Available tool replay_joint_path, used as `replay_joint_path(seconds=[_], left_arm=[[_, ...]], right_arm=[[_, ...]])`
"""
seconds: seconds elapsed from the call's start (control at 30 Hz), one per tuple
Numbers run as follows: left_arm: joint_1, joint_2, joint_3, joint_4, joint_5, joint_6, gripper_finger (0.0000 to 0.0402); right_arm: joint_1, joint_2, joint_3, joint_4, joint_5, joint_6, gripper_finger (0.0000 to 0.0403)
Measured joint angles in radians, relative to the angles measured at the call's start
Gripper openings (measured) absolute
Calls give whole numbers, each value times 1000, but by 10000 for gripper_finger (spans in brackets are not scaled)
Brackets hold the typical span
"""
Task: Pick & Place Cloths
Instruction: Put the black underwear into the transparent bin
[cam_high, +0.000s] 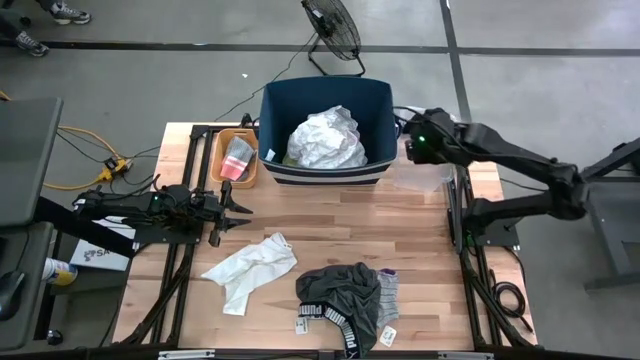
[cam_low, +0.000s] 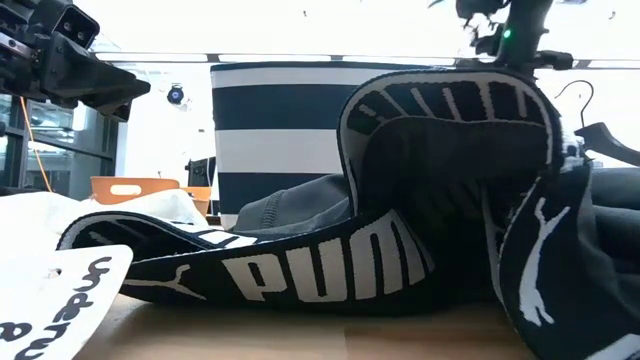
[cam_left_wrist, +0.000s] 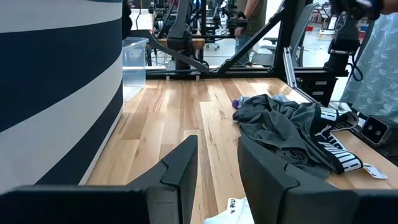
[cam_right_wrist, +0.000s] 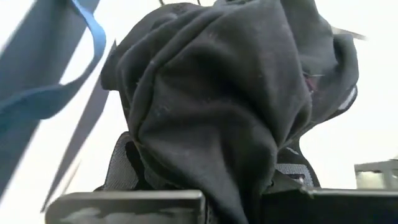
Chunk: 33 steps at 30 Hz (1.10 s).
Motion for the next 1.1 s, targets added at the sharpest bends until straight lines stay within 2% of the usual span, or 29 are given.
replay_joint_path(seconds=[0.3, 0.63, 0.83, 1.1], left_arm=[[0, 0, 0, 0, 0, 0, 113], [0, 0, 0, 0, 0, 0, 113], [0, 0, 0, 0, 0, 0, 113], [0, 0, 0, 0, 0, 0, 113]], right_arm=[[-120, 134, 0, 10, -88, -234, 19], [-210, 190, 0, 12, -98, -499, 19], [-245, 223, 0, 12, -152, -724, 19], [-277, 261, 2, 11, -184, -817, 31]])
